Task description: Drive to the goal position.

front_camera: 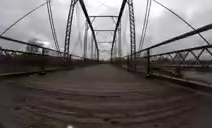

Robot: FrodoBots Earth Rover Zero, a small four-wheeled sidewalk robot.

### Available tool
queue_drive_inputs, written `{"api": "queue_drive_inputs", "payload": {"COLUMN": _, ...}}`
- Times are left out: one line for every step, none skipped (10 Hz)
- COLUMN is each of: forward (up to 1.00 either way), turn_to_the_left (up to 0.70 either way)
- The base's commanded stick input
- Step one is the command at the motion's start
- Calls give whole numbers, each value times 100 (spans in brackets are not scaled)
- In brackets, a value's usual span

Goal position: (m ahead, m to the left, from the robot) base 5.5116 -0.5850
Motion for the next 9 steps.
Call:
{"api": "queue_drive_inputs", "payload": {"forward": 100, "turn_to_the_left": 0}}
{"api": "queue_drive_inputs", "payload": {"forward": 100, "turn_to_the_left": 0}}
{"api": "queue_drive_inputs", "payload": {"forward": 100, "turn_to_the_left": 0}}
{"api": "queue_drive_inputs", "payload": {"forward": 100, "turn_to_the_left": 0}}
{"api": "queue_drive_inputs", "payload": {"forward": 100, "turn_to_the_left": 0}}
{"api": "queue_drive_inputs", "payload": {"forward": 100, "turn_to_the_left": 0}}
{"api": "queue_drive_inputs", "payload": {"forward": 100, "turn_to_the_left": 0}}
{"api": "queue_drive_inputs", "payload": {"forward": 100, "turn_to_the_left": 0}}
{"api": "queue_drive_inputs", "payload": {"forward": 100, "turn_to_the_left": 0}}
